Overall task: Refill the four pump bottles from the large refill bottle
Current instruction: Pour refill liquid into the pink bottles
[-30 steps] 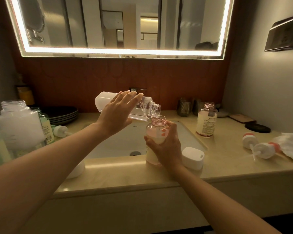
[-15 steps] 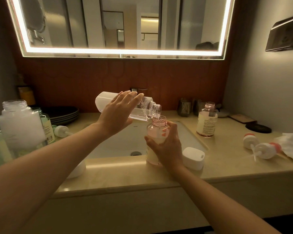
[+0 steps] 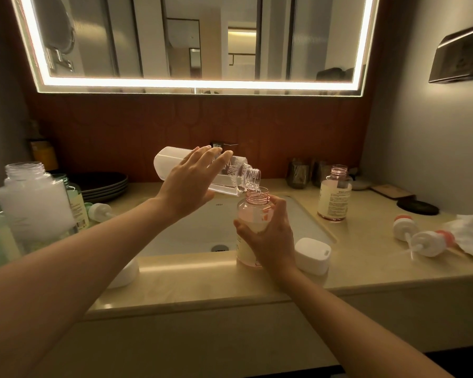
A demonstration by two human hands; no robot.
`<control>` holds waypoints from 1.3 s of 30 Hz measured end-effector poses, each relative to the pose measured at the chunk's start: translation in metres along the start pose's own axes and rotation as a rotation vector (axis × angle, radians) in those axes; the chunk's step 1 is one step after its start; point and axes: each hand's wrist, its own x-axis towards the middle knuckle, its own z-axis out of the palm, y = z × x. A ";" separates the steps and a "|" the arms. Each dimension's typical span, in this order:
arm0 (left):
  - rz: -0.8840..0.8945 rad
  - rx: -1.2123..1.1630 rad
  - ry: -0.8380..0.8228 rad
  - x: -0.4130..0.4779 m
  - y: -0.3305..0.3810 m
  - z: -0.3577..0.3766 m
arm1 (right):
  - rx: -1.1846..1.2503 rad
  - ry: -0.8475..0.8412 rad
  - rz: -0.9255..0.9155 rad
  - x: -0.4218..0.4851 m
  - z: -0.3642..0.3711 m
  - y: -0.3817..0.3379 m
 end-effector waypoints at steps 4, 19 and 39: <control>-0.005 -0.005 -0.004 -0.001 0.000 0.000 | 0.005 0.003 -0.011 0.000 0.001 0.001; 0.005 0.004 -0.013 0.000 0.001 -0.003 | 0.008 0.010 -0.027 0.000 0.001 0.002; 0.040 0.047 0.003 0.003 -0.001 -0.005 | -0.010 0.015 -0.036 0.001 0.001 0.003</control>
